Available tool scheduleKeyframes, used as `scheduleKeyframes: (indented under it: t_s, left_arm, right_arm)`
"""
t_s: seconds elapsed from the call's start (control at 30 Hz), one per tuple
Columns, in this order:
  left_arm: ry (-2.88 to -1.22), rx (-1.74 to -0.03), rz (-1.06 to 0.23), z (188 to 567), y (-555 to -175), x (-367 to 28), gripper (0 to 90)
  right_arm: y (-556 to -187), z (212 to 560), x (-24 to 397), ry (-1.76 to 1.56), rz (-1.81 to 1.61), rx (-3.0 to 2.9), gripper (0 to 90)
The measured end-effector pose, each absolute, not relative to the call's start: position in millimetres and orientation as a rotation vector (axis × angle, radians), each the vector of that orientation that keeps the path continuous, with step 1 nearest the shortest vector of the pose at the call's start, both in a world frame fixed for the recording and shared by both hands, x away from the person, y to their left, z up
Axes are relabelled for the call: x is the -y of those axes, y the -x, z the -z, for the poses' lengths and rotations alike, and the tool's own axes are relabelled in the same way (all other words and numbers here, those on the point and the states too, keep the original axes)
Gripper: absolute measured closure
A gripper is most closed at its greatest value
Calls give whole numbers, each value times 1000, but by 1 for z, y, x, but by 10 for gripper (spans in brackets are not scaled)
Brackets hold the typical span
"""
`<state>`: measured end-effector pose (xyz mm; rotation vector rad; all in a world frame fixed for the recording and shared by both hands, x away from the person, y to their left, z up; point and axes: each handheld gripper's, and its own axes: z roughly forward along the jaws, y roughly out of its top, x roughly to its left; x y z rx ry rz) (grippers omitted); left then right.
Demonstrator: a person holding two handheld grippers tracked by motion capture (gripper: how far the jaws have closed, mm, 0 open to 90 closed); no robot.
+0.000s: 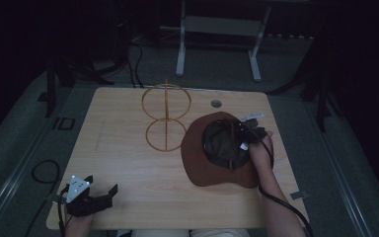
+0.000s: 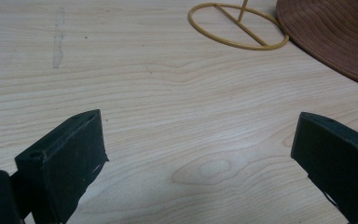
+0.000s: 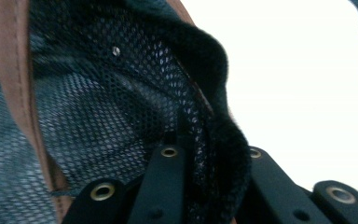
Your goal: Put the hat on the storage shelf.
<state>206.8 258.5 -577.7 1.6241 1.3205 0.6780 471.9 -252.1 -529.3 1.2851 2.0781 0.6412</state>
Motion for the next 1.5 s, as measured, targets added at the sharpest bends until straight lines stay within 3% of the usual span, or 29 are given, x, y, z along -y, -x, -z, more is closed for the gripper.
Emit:
scheduleKeyframes:
  t_s: [0.27,0.6,1.5]
  left_arm:
    - [-1660,-1306,-671,575,-210,-252,33]
    - [-1720,-1283,-693,563,-215,-230,33]
    - [-1928,-988,-524,530,-269,-118,34]
  right_arm:
    - [-454,512,274,-1392,-911,-2060,865]
    - [-429,486,291,-1420,-967,-2025,865]
    - [-413,489,303,-1433,-979,-2001,863]
